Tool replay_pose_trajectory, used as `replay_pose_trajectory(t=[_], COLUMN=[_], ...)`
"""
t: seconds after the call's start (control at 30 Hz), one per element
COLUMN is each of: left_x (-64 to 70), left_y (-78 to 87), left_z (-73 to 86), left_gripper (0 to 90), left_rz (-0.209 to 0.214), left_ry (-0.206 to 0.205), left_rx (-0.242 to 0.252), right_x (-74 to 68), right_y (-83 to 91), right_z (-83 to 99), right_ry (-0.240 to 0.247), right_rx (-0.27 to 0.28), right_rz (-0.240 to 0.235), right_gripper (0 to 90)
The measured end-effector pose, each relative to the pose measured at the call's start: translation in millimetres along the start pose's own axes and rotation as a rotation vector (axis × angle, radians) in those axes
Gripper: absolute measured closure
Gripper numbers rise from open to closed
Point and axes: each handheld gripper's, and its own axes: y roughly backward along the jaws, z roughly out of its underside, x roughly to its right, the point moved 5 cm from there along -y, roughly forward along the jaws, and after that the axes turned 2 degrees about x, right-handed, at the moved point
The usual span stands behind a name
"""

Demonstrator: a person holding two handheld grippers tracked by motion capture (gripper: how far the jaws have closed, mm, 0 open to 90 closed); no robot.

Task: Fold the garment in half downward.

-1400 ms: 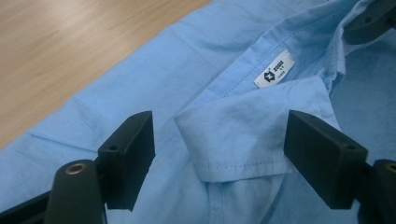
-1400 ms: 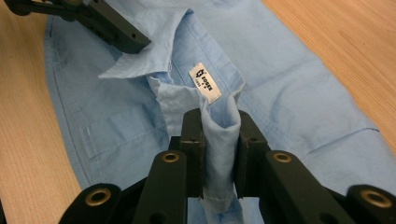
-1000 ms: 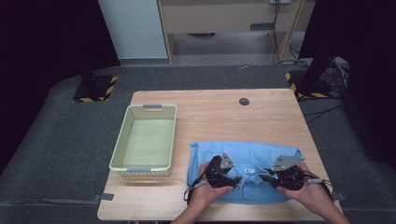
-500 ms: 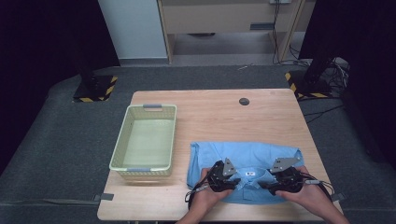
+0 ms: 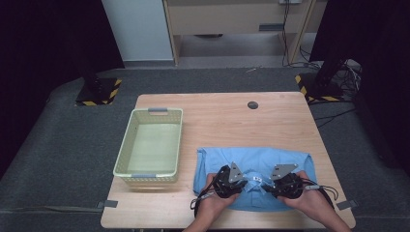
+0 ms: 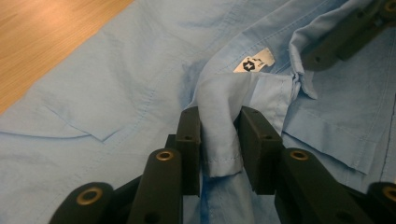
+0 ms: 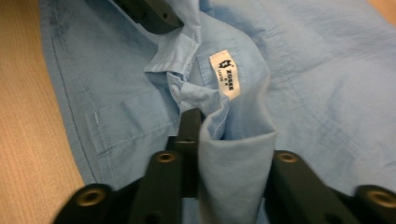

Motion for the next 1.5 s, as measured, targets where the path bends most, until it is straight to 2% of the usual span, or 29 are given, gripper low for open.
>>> replay_pose_trajectory(t=[0.07, 0.13, 0.17, 0.23, 0.27, 0.37, 0.47, 0.67, 0.77, 0.9, 1.1, 1.2, 1.3, 1.4, 1.5], left_x=[0.6, 0.3, -0.7, -2.9, -4.3, -9.1, -10.5, -8.9, -8.1, -8.1, -10.0, -9.7, -8.2, -7.0, -6.1], left_y=[2.0, 2.7, 3.9, 5.7, 6.5, 6.4, 4.1, -2.6, -6.1, -5.6, -2.4, -1.5, -0.8, 0.9, 3.3], left_z=[-0.6, -0.8, -1.3, -2.2, -2.7, -3.5, -2.8, -2.6, -3.0, -2.8, -5.8, -5.9, -4.9, -4.7, -4.3], left_gripper=[62.9, 54.4, 54.4, 41.2, 41.2, 29.4, 23.7, 19.1, 22.0, 40.0, 57.6, 62.3, 66.5, 67.6, 67.4], left_rz=[-0.012, -0.014, -0.02, -0.024, -0.031, -0.034, -0.02, 0.018, 0.035, 0.028, 0.001, -0.008, -0.007, -0.013, -0.018], left_ry=[0.001, 0.002, 0.016, 0.033, 0.038, 0.069, 0.09, 0.112, 0.112, 0.082, 0.044, 0.03, 0.016, 0.002, -0.006], left_rx=[0.002, 0.001, 0.007, 0.011, 0.013, 0.022, 0.017, 0.008, 0.012, 0.024, 0.047, 0.051, 0.05, 0.05, 0.049], right_x=[-1.1, -1.5, -1.9, -2.5, -2.5, -2.8, -2.3, -0.9, -1.2, -2.8, -4.4, -5.4, -6.7, -7.4, -7.5], right_y=[2.4, 4.6, 5.8, 11.1, 11.1, 16.3, 18.3, 23.2, 25.1, 25.1, 20.7, 18.2, 16.2, 13.8, 11.9], right_z=[-1.2, -1.7, -2.0, -2.8, -2.8, -4.2, -6.1, -10.6, -11.5, -10.0, -5.0, -3.9, -3.6, -2.7, -2.2], right_ry=[0.003, 0.012, 0.014, 0.024, 0.024, 0.032, 0.03, 0.029, 0.026, 0.02, 0.007, 0.003, -0.001, -0.004, -0.008], right_rx=[0.015, 0.023, 0.027, 0.056, 0.056, 0.094, 0.11, 0.141, 0.154, 0.155, 0.161, 0.161, 0.156, 0.143, 0.136], right_rz=[0.01, 0.027, 0.035, 0.067, 0.067, 0.094, 0.108, 0.125, 0.124, 0.118, 0.104, 0.099, 0.091, 0.089, 0.094], right_gripper=[83.4, 84.4, 84.8, 85.3, 85.3, 85.5, 85.6, 85.6, 85.6, 85.5, 84.4, 82.1, 76.0, 65.8, 60.9])
